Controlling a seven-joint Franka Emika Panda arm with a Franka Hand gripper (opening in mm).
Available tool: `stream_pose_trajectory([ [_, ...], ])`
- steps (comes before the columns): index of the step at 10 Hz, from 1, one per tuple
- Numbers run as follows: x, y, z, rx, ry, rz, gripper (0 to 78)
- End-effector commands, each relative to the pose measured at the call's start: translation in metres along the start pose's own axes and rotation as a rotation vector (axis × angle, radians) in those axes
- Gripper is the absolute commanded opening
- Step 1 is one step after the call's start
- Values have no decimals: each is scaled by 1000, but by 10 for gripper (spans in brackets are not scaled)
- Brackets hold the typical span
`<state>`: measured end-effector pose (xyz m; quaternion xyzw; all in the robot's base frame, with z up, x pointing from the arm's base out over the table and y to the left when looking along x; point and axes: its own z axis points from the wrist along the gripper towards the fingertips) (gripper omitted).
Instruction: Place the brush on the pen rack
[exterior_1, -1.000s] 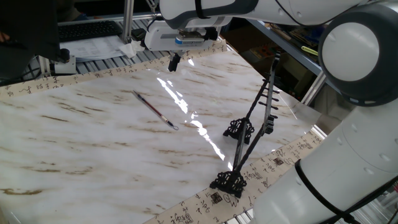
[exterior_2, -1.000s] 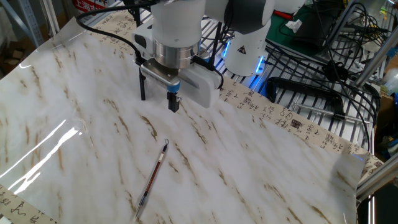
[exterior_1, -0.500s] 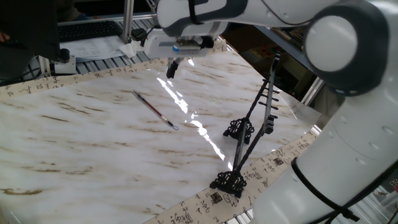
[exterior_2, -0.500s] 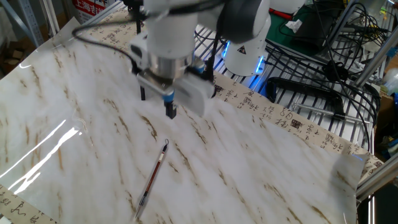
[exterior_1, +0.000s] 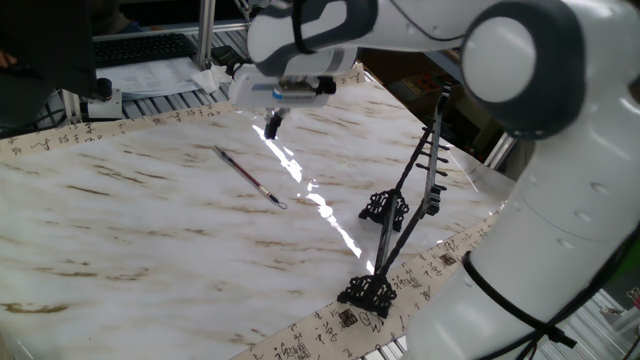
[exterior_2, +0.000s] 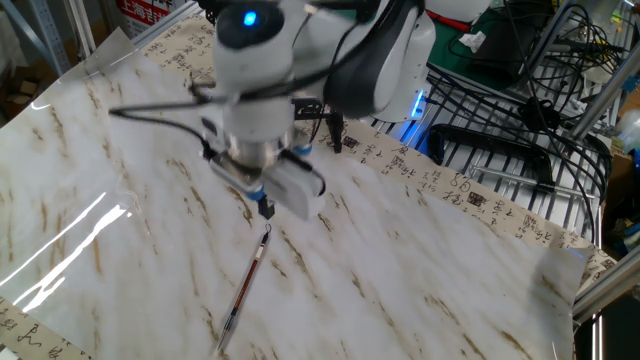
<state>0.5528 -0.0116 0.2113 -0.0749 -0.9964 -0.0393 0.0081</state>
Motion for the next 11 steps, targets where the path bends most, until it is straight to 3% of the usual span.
stream_pose_trajectory([
  [1,-12,1,26,-16,1,2,0],
  [7,-18,6,43,-9,-11,-46,0],
  [11,-28,8,56,59,-22,-98,0],
])
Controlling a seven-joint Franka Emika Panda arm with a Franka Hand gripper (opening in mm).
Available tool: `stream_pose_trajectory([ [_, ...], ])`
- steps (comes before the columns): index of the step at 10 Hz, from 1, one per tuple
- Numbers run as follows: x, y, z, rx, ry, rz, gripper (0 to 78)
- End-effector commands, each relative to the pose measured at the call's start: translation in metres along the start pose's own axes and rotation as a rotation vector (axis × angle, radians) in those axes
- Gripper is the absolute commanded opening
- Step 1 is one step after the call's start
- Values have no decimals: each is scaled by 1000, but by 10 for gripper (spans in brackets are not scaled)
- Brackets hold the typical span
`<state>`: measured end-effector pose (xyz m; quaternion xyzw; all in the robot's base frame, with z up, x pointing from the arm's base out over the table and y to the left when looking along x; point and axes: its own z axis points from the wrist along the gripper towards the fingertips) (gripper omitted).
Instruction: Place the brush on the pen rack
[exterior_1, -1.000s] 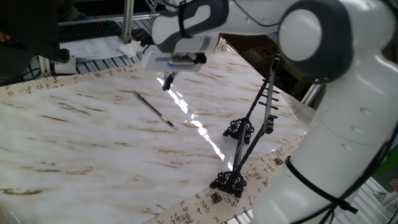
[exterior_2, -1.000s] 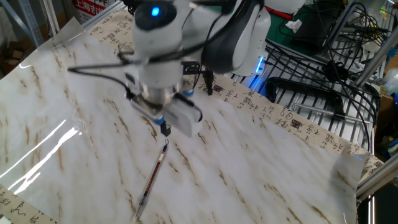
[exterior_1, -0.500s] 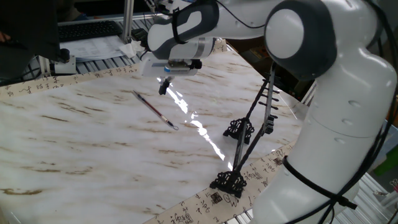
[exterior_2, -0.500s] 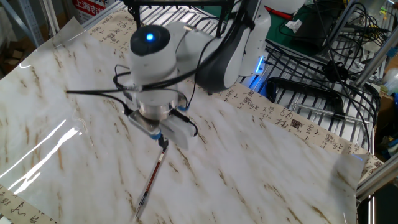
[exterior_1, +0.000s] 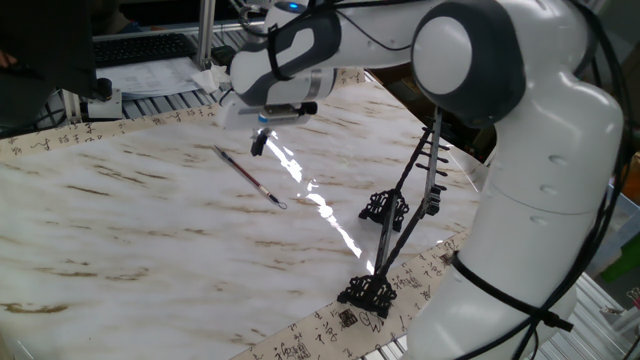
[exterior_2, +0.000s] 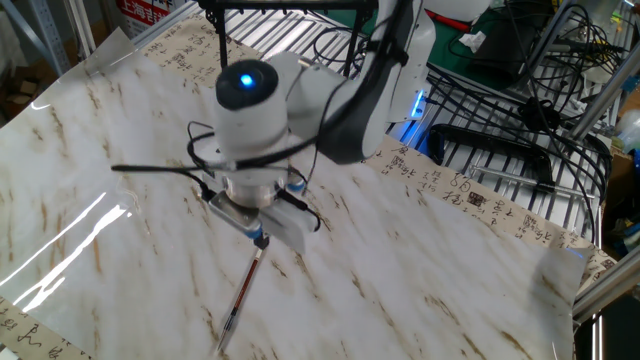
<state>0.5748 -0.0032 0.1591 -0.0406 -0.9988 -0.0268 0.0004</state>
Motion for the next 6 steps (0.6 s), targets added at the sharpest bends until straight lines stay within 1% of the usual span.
stream_pose_trajectory([
  [1,-8,-1,7,34,-7,-44,0],
  [2,-9,-1,9,34,-7,-52,0],
  [3,-12,-3,13,37,-5,-77,0],
  [4,-13,-7,14,47,-9,-108,0],
  [5,-14,-10,15,47,-9,-136,0],
  [6,-14,-10,15,47,-9,-136,0],
])
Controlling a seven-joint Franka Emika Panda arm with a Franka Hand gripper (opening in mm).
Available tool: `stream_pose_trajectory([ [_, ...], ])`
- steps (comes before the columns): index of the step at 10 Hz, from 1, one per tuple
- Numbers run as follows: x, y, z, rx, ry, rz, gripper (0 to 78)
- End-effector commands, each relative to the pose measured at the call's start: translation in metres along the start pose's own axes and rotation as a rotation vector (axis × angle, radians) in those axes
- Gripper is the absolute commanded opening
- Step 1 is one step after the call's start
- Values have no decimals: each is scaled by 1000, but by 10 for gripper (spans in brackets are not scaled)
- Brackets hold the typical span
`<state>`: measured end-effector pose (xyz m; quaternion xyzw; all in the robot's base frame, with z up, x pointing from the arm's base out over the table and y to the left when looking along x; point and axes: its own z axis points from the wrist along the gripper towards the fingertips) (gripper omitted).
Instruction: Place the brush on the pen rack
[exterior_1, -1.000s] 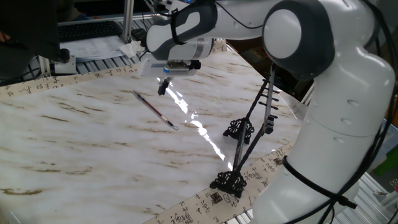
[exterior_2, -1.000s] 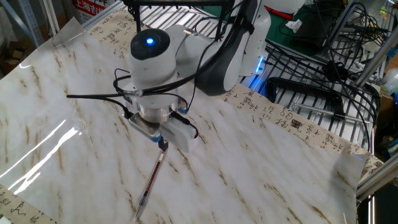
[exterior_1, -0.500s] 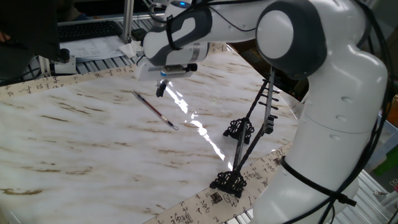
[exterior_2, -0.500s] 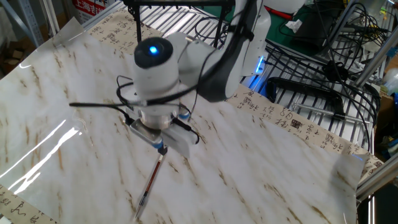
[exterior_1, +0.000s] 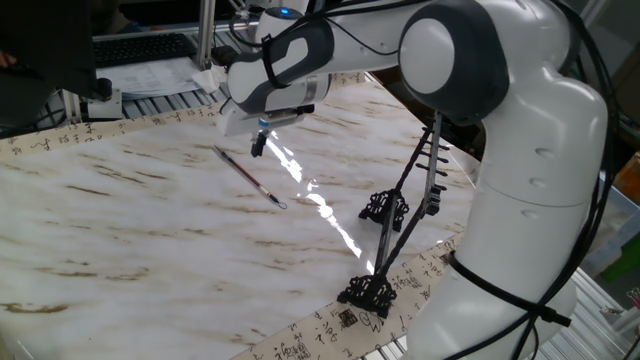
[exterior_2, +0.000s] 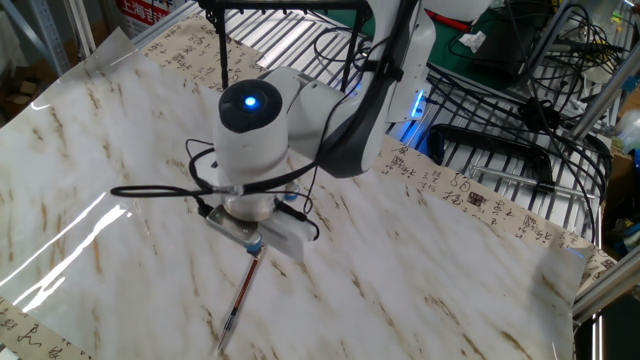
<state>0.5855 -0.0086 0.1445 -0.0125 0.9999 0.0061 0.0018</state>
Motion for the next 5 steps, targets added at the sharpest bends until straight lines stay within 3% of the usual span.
stream_pose_trajectory([
  [1,-3,-5,4,7,-6,-61,0],
  [5,-5,-4,21,15,-10,-123,0],
])
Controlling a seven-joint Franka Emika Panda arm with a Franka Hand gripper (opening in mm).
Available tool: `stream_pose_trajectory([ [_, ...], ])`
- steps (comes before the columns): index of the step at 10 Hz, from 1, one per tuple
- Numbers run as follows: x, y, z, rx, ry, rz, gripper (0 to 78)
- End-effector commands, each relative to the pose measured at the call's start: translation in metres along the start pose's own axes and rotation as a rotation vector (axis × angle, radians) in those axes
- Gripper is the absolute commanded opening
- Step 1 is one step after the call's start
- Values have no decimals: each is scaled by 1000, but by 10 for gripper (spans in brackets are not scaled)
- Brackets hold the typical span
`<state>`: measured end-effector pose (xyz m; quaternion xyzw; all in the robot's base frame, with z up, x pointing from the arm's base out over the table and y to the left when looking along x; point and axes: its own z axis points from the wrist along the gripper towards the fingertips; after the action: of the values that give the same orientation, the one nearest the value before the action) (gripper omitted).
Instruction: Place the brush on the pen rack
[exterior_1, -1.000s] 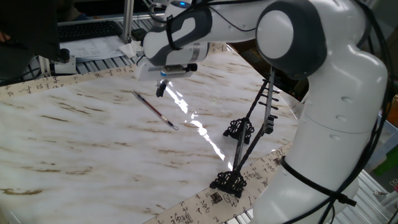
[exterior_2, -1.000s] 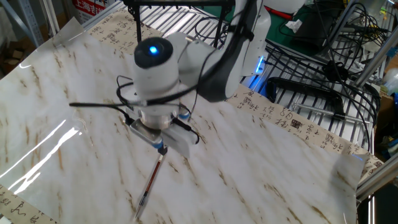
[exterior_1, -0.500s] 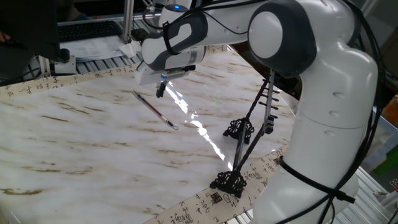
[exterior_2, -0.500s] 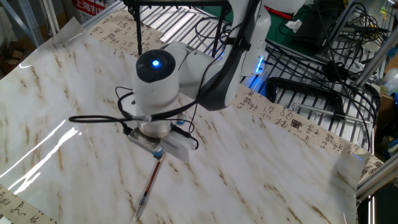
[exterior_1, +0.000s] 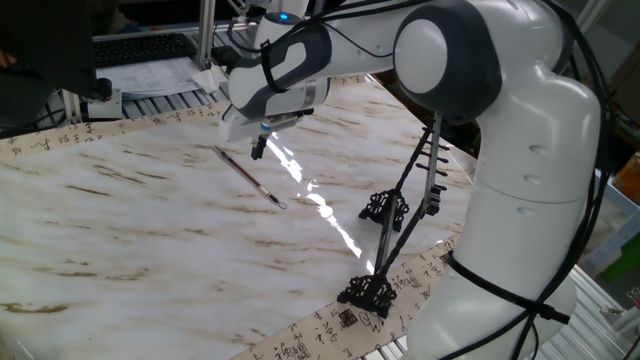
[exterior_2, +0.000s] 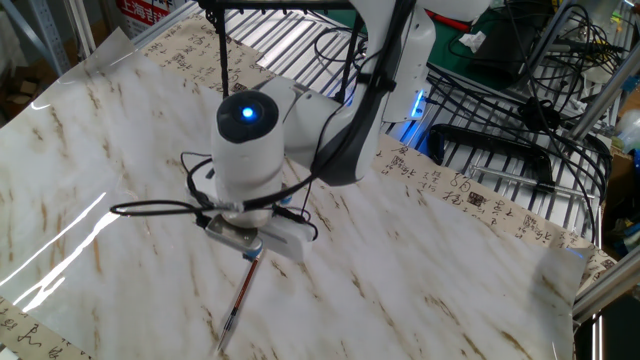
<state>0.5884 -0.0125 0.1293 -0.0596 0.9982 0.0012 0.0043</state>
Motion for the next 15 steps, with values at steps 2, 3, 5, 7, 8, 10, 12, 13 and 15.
stream_pose_trajectory([
  [2,-2,0,7,11,-1,-56,0],
  [3,-2,1,9,10,-1,-64,0],
  [5,-3,1,18,6,-4,-84,0],
  [7,-3,1,25,2,-5,-105,0],
  [8,-3,1,27,2,-8,-111,0],
  [10,-3,1,30,3,-10,-121,0],
  [12,-3,1,34,4,-14,-122,0],
  [13,-3,1,36,5,-20,-122,0],
  [15,-3,1,41,6,-23,-121,0],
])
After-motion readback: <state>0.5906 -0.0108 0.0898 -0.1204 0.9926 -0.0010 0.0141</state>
